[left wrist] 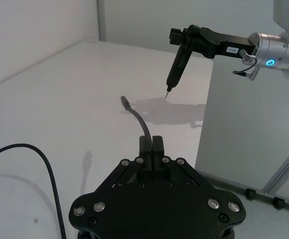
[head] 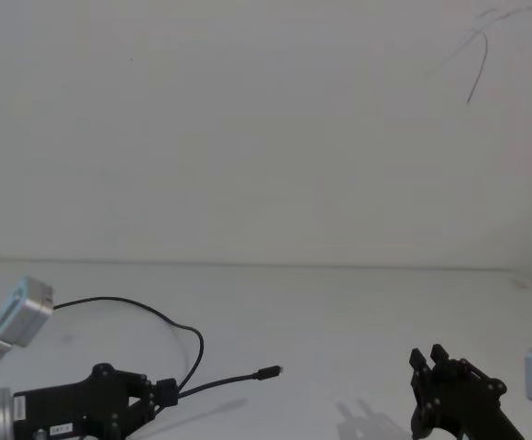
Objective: Pick up the data cable with the one hand.
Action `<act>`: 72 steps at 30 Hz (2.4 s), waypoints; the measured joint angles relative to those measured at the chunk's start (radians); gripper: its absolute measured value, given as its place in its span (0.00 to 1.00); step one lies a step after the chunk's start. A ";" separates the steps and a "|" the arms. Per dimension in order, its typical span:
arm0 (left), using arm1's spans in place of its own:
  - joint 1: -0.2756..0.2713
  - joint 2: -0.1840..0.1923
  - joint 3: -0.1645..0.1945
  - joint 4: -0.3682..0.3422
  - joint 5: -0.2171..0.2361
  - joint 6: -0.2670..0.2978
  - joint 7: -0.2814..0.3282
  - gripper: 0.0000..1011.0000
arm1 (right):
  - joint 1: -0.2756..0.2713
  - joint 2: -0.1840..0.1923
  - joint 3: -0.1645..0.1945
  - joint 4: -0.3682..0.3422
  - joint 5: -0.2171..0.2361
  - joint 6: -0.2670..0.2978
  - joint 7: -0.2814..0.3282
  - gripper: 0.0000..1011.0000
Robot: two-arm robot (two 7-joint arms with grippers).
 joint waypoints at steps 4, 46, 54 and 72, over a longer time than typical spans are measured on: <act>0.021 0.014 -0.010 -0.018 -0.017 0.001 0.006 0.03 | 0.002 -0.009 0.006 -0.008 0.013 0.002 0.005 0.25; 0.066 0.042 -0.032 -0.056 -0.051 0.002 0.018 0.03 | 0.178 -0.139 -0.105 0.056 0.143 0.001 0.152 0.25; 0.066 0.042 -0.032 -0.057 -0.052 0.002 0.018 0.03 | 0.203 -0.151 -0.115 0.092 0.118 -0.031 0.162 0.25; 0.067 0.043 -0.032 -0.057 -0.052 0.002 0.018 0.03 | 0.223 -0.180 -0.113 0.120 0.166 0.023 0.173 0.25</act>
